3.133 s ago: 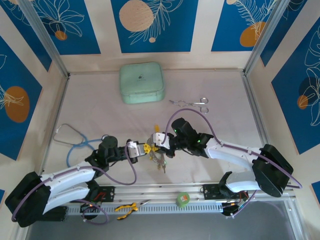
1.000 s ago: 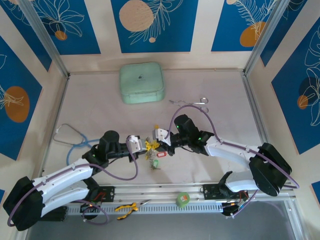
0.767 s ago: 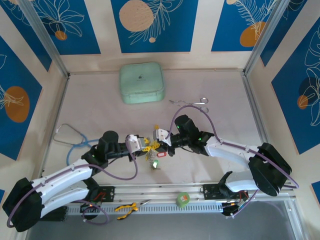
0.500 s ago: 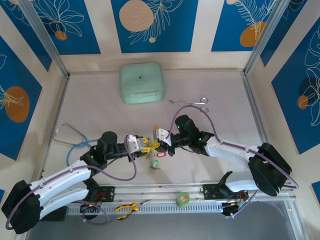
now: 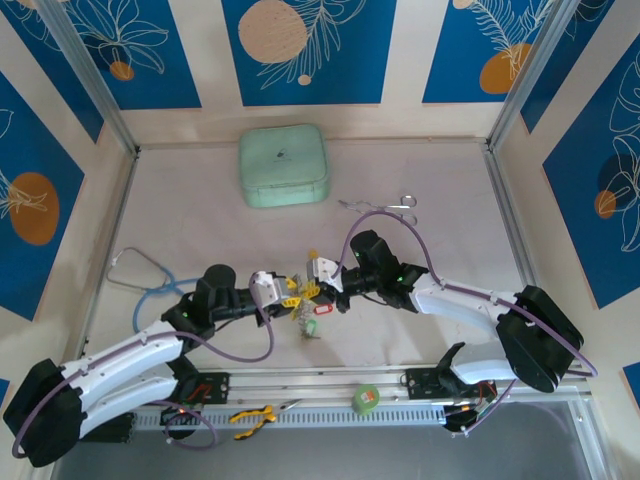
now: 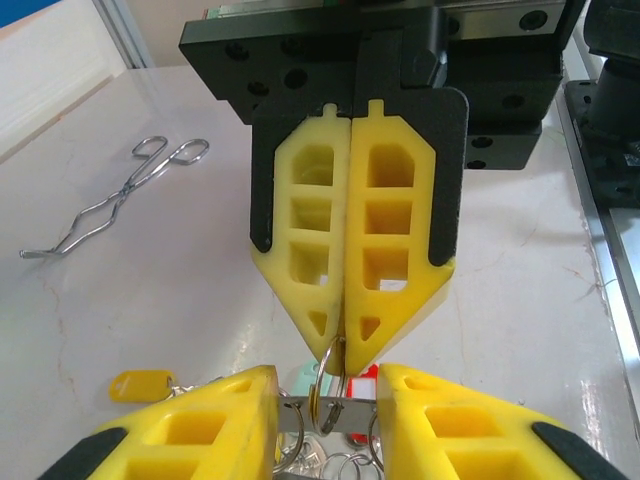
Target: Put the keys on the keyring
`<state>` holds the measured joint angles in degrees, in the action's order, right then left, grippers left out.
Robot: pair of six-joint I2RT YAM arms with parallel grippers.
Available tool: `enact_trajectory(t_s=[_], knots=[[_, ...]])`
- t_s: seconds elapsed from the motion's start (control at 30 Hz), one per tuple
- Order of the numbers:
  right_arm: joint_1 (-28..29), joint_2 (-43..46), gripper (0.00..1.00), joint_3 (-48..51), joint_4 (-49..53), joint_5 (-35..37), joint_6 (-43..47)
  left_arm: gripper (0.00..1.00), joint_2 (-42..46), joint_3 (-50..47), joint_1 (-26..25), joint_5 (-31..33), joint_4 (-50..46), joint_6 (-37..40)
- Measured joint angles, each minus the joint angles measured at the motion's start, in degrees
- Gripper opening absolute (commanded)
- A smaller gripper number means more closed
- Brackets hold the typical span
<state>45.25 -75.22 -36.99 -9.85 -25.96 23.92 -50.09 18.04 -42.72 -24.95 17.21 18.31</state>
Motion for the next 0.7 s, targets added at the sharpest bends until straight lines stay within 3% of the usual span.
enact_trajectory(t_s=[0.13, 0.33, 0.53, 0.6, 0.63, 0.7], knots=[[-0.02, 0.0, 0.0, 0.0, 0.0, 0.04, 0.0, 0.21, -1.18, 0.02, -0.13, -0.37, 1.38, 0.15], [-0.22, 0.0, 0.0, 0.0, 0.02, 0.46, 0.0, 0.0, -1.81, 0.11, -0.22, -1.01, 1.81, 0.42], [-0.24, 0.04, 0.02, 0.02, 0.04, 0.59, 0.02, 0.0, -1.84, 0.11, -0.22, -1.09, 1.81, 0.17], [-0.31, 0.33, 0.24, 0.15, 0.04, 1.09, 0.07, 0.0, -1.79, 0.11, -0.22, -0.87, 1.84, 0.31], [-0.46, 0.7, 0.31, 0.37, 0.09, 1.33, -0.11, 0.0, -1.73, 0.11, -0.24, -0.59, 1.84, 0.7], [-1.38, 2.1, 0.34, 1.25, -0.33, 1.64, -0.63, 0.0, -1.36, 0.11, -0.28, 0.07, 1.55, 1.44]])
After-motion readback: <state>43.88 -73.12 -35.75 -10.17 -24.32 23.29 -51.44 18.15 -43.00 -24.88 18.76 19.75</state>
